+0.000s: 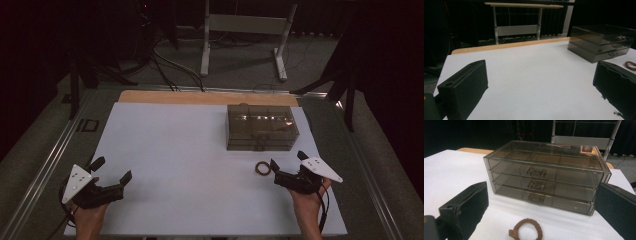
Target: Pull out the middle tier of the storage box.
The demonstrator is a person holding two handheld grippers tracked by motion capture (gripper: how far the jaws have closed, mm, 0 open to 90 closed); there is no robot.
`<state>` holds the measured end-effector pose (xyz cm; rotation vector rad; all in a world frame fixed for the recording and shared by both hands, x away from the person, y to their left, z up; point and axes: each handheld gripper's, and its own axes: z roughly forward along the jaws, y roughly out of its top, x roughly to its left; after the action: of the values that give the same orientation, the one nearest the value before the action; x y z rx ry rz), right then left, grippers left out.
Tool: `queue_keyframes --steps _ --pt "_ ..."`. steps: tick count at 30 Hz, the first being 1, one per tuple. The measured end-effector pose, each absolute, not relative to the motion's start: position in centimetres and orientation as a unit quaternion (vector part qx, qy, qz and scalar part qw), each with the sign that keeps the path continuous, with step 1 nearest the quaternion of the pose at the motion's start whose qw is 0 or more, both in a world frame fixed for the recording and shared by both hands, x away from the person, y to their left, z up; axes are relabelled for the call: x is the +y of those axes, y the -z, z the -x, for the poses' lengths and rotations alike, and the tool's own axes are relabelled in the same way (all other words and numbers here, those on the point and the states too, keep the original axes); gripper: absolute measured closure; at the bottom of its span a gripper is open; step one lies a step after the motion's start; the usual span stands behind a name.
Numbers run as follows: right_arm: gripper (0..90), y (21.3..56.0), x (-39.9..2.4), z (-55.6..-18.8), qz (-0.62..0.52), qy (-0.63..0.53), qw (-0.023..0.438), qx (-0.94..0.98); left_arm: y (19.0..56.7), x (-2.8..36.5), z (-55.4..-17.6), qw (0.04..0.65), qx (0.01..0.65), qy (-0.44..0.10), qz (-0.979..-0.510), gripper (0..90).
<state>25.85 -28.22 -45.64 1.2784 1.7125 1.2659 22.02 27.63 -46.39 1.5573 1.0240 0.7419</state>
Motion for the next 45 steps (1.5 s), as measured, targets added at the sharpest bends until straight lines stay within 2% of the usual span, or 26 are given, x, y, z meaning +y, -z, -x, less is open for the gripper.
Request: queue_keyframes --steps 45 --pt "0.0 46.2 -26.3 -29.2 -0.510 -0.480 0.331 0.633 46.5 27.7 -22.0 0.536 0.434 -0.313 -0.653 1.1"
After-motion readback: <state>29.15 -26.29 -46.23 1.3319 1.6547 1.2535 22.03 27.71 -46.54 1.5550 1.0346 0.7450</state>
